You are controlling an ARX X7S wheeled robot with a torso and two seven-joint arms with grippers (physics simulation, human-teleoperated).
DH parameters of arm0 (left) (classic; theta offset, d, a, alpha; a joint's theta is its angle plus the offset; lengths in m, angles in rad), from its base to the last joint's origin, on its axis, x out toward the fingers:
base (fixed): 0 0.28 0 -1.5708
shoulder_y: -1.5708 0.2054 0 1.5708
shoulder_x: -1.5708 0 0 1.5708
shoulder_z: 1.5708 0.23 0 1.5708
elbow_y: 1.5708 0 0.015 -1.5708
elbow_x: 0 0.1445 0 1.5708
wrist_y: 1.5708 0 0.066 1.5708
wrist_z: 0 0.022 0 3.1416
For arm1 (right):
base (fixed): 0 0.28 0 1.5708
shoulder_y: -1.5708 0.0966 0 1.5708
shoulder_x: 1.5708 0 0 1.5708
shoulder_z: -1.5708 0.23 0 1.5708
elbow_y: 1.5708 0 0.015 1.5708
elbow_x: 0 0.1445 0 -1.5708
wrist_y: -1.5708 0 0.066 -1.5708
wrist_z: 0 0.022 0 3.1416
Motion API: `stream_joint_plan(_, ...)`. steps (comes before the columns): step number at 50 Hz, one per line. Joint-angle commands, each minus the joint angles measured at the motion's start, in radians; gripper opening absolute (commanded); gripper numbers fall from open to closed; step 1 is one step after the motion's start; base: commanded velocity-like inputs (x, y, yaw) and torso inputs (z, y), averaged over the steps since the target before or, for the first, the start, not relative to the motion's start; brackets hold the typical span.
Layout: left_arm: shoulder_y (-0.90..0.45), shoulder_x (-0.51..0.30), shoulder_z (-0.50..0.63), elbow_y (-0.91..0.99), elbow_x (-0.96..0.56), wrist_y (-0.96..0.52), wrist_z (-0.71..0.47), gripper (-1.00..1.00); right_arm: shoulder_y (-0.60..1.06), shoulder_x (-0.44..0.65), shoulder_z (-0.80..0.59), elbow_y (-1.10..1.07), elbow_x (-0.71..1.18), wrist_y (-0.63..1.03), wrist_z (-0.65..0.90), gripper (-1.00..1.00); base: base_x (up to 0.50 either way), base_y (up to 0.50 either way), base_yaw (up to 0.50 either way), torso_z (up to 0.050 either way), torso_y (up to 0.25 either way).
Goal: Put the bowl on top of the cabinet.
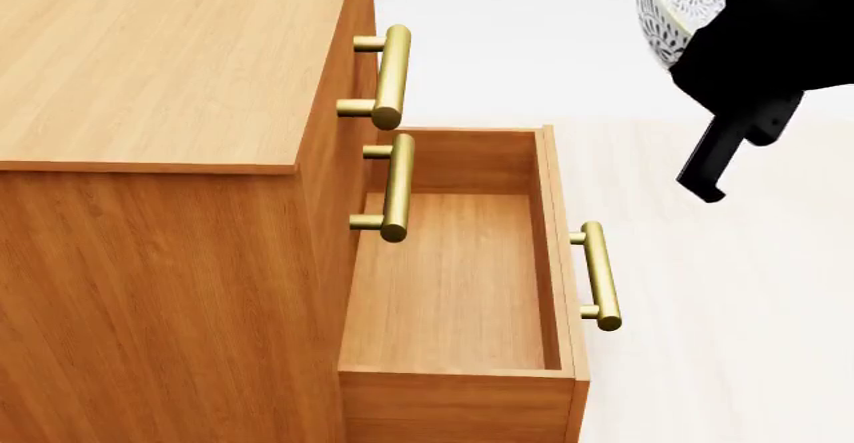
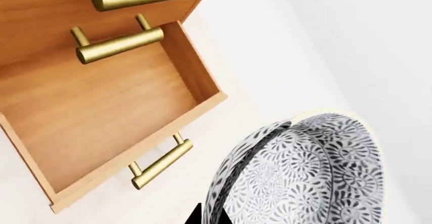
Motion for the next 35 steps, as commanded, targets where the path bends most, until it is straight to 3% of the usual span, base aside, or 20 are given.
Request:
stream_joint_plan(1, 0.001, -0.001, 0.001, -0.001, 0.0, 0.002, -0.001, 1.0, 0.066, -0.079, -0.078, 0.072, -0.065, -0.073, -0.047, -1.0, 0.0, 0.0, 0.0, 0.0, 0.0)
stream_joint_plan(20, 0.002, -0.001, 0.002, -0.005, 0.0, 0.006, -0.002, 1.0, 0.13, -0.225, -0.187, 0.18, -0.139, -0.192, -0.102, -1.0, 0.0, 0.0, 0.0, 0.0, 0.001)
stream_joint_plan(35, 0.006, -0.002, 0.0, -0.004, -0.006, 0.01, -0.001, 1.0, 0.154, -0.304, -0.199, 0.129, -0.14, -0.204, -0.119, -1.0, 0.0, 0.0, 0.0, 0.0, 0.001)
